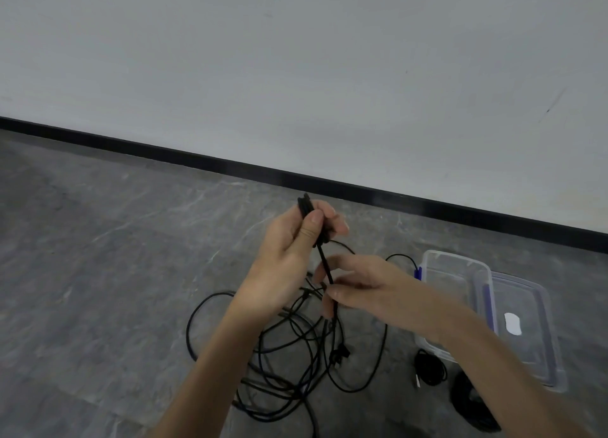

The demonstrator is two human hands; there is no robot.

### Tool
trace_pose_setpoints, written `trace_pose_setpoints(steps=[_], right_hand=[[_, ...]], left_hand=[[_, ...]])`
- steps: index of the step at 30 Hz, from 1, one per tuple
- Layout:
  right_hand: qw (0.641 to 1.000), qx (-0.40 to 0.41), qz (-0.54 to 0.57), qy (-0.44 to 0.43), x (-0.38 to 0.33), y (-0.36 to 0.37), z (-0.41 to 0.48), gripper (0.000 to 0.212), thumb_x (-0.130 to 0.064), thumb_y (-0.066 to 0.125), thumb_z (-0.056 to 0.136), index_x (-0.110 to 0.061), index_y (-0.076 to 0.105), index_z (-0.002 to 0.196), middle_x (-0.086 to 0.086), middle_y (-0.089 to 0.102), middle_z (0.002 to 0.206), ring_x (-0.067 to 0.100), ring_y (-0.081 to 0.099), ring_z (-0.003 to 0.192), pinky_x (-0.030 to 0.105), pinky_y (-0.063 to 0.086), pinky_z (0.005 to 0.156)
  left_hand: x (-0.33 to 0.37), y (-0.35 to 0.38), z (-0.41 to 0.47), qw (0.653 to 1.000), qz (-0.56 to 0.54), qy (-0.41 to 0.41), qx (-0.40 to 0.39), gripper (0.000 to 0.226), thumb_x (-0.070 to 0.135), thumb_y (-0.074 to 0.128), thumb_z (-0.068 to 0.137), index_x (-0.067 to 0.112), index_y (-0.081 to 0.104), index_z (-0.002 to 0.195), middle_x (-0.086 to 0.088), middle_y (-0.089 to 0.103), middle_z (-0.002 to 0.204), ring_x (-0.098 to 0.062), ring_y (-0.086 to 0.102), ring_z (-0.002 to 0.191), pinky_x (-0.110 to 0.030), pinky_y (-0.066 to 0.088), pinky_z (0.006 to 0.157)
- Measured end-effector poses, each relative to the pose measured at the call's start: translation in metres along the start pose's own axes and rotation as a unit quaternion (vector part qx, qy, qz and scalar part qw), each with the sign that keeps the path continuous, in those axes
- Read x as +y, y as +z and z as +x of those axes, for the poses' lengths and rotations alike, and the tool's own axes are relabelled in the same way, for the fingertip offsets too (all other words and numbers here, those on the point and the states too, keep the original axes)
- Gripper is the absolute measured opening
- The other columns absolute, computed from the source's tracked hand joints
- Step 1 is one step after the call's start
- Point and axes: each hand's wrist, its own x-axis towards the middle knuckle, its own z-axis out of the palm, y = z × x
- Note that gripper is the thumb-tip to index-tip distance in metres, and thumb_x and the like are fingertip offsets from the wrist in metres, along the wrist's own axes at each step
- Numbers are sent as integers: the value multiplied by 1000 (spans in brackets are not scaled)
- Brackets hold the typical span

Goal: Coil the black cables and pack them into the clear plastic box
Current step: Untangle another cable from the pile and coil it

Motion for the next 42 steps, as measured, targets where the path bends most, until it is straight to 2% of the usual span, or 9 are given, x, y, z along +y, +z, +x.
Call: trace_pose_setpoints(steps=[4,10,14,16,20,24,29,33,42], right_hand=[[998,56,3,-26,-1,-1,1,17,-15,52,97,-11,68,102,-4,50,57,7,49,56,21,44,58],[1000,-15,-8,7,0,1,0,13,-12,53,96,-14,61,106,-2,64,64,8,61,61,22,49,63],[999,-14,-32,1,-1,1,-2,16,-17,53,97,-16,66,105,-9,56,62,5,53,58,21,45,60],[999,21,-43,-18,-3,-2,-3,19,-16,52,97,-16,71,100,-7,54,63,5,49,58,21,40,59],[996,75,22,-38,-3,-12,-7,22,-12,51,97,-13,73,97,-3,74,91,7,67,94,21,50,87],[986,145,64,-59,-3,-15,-8,14,-11,60,90,-13,74,87,-4,74,78,3,69,77,12,49,70],[962,235,93,-103,-1,-25,-10,21,-23,76,66,-6,70,77,2,72,69,8,67,63,13,49,61],[954,245,116,-129,0,-26,-9,17,-22,76,61,-11,73,73,1,70,65,3,57,51,13,42,50],[951,248,127,-131,3,-24,-4,21,-26,65,76,-20,77,92,7,72,72,17,64,65,24,50,59]], left_hand=[[-7,1,1,986,165,17,10,23,18,38,100,17,59,93,8,65,85,-11,61,87,-21,47,80],[-9,7,-1,955,290,-49,49,18,16,38,103,16,56,99,8,64,86,4,58,66,-12,45,56],[-12,-4,0,928,353,-120,-18,21,21,37,104,20,57,99,13,62,83,4,60,78,-12,45,66],[-14,-6,-1,929,326,-156,-73,30,25,35,105,17,62,95,10,65,80,-1,62,79,-15,48,70],[-3,-3,-3,947,225,-189,-128,52,35,26,105,15,61,73,4,62,70,-11,59,73,-24,47,76],[10,0,-6,942,164,-225,-185,63,52,16,98,15,62,79,2,64,74,-5,61,77,-11,42,77],[9,-1,-9,941,41,-228,-246,48,47,26,101,17,63,92,4,61,73,-12,60,79,-30,42,85],[13,1,-9,937,-17,-226,-267,43,42,29,102,16,61,90,4,61,71,-15,61,79,-31,45,83],[15,3,-7,946,-130,-155,-251,32,30,33,99,12,54,85,8,53,68,-15,58,75,-24,46,79]])
